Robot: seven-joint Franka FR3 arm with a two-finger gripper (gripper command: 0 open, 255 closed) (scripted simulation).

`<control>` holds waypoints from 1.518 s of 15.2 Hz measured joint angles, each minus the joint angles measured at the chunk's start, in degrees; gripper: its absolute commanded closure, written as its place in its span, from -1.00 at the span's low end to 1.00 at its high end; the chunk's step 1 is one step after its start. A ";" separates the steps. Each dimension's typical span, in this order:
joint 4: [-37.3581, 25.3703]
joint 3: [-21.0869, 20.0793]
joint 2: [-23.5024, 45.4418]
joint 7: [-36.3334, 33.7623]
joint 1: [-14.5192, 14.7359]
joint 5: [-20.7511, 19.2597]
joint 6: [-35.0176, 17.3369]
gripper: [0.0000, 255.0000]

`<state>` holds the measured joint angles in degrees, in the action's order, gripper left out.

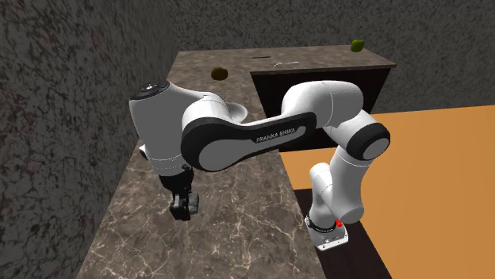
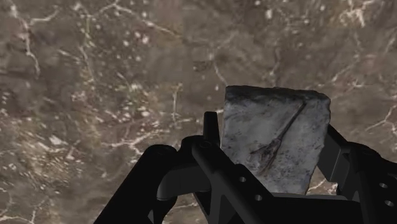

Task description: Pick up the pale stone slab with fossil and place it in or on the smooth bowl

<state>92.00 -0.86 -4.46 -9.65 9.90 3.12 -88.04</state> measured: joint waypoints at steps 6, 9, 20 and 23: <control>-6.90 -0.01 1.80 -0.29 0.01 -0.01 5.08 1.00; -10.85 0.03 3.03 -0.36 -0.02 -0.01 7.81 1.00; -9.24 4.95 -1.38 8.78 -4.43 -0.41 11.11 1.00; -7.00 7.38 -3.23 13.13 -6.29 -0.88 10.91 1.00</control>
<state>85.01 6.52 -7.69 3.48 3.62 2.24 -77.12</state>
